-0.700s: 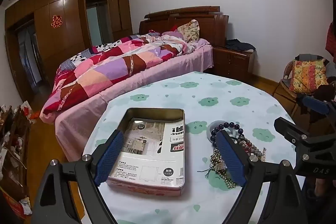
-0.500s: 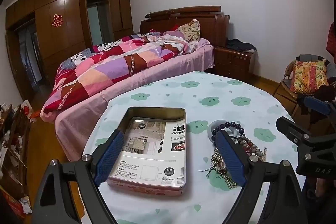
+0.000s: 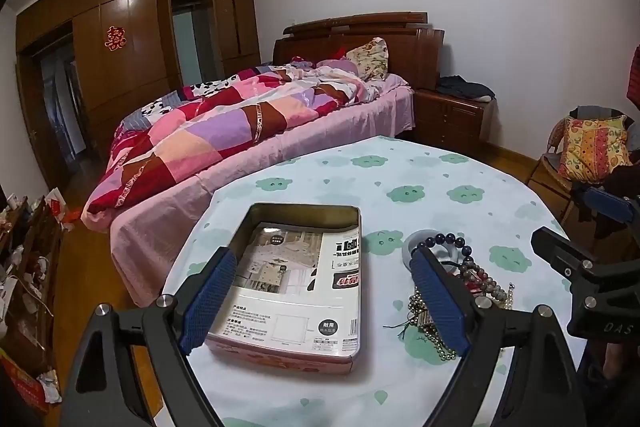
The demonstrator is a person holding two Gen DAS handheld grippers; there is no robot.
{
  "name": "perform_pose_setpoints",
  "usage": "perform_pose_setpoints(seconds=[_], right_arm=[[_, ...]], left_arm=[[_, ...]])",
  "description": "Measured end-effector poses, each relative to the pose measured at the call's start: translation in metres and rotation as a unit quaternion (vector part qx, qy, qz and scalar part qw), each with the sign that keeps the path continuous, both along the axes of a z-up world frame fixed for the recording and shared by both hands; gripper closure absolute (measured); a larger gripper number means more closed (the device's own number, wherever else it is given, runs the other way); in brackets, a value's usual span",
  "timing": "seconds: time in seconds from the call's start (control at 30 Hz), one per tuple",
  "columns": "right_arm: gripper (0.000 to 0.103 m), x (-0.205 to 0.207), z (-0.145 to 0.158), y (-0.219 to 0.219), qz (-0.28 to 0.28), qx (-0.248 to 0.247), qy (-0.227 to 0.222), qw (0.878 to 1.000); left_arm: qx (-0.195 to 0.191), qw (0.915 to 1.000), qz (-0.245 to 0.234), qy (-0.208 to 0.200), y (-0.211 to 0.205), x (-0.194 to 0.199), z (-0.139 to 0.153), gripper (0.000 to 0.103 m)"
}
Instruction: Organize jewelry
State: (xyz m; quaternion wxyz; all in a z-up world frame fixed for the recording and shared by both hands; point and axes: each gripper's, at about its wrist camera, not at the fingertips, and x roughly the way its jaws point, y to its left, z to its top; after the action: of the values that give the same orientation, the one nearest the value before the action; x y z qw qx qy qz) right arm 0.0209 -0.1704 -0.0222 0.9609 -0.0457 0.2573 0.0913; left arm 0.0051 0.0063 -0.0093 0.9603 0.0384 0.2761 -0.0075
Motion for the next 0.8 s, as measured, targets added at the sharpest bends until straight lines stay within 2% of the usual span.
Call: perform_pose_setpoints(seconds=[0.8], right_arm=[[0.000, 0.0001, -0.0016, 0.0012, 0.000, 0.000, 0.002, 1.000]], left_arm=[[0.002, 1.0000, 0.009, 0.000, 0.0030, -0.0022, -0.0002, 0.014]])
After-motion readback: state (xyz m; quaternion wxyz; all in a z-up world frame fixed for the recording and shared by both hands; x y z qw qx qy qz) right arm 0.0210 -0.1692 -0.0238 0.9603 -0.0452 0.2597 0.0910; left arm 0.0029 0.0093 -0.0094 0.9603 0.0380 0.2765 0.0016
